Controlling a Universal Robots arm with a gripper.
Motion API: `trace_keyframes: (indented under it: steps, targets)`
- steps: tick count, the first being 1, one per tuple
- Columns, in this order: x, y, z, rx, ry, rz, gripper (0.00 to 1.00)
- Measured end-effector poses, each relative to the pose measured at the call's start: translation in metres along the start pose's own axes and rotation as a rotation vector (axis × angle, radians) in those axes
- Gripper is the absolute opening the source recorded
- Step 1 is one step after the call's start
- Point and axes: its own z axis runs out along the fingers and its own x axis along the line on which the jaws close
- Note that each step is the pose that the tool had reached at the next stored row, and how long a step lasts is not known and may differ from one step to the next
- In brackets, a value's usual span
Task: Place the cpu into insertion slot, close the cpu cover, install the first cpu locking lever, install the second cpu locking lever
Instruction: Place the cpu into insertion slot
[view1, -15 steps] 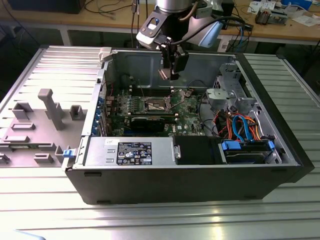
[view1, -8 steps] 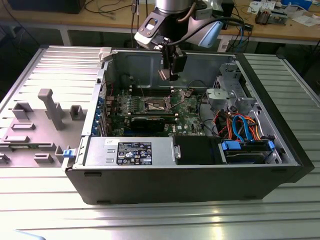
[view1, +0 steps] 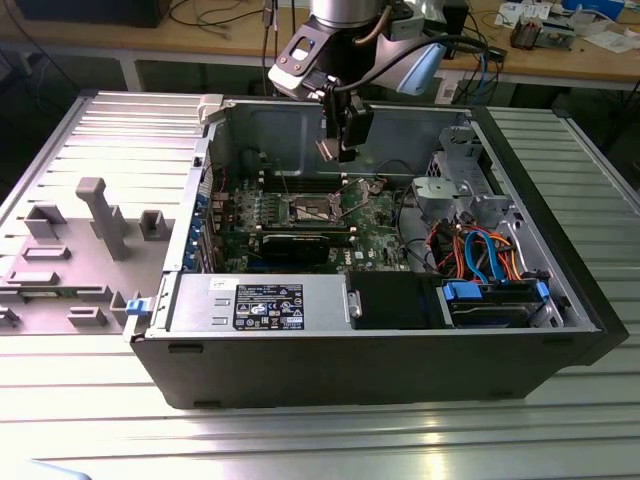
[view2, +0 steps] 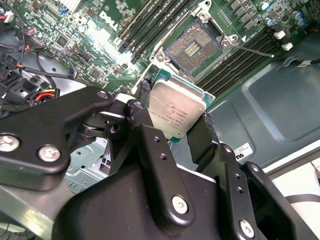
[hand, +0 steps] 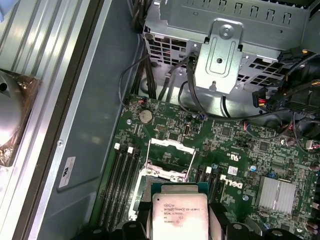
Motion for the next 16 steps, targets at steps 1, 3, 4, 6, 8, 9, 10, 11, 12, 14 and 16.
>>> trace_keyframes:
  steps: [1,3,4,6,8,9,10,11,12,14,16]
  targets:
    - [0.0,0.0,0.0,0.0,0.0001,0.0,0.55]
    - [0.0,0.0,0.0,0.0,0.0,0.0,0.55]
    - [0.0,0.0,0.0001,0.0,0.0,0.0,0.55]
    - [0.0001,-0.0004,0.0004,-0.0001,0.0001,0.0,0.55]
    - [0.0003,-0.0012,0.0013,-0.0002,0.0001,0.002,0.55]
    - [0.0003,-0.0014,0.002,-0.0002,-0.0007,0.009,0.55]
    - [0.0003,-0.0015,0.0027,-0.0004,-0.0012,0.016,0.55]
    - [0.0003,-0.0017,0.004,-0.0006,-0.0025,0.03,0.55]
    - [0.0003,-0.0018,0.0049,-0.0003,-0.0031,0.038,0.55]
    - [0.0003,-0.0021,0.0071,0.0018,-0.0036,0.05,0.55]
    - [0.0003,-0.0023,0.0089,0.0038,-0.0038,0.06,0.55]
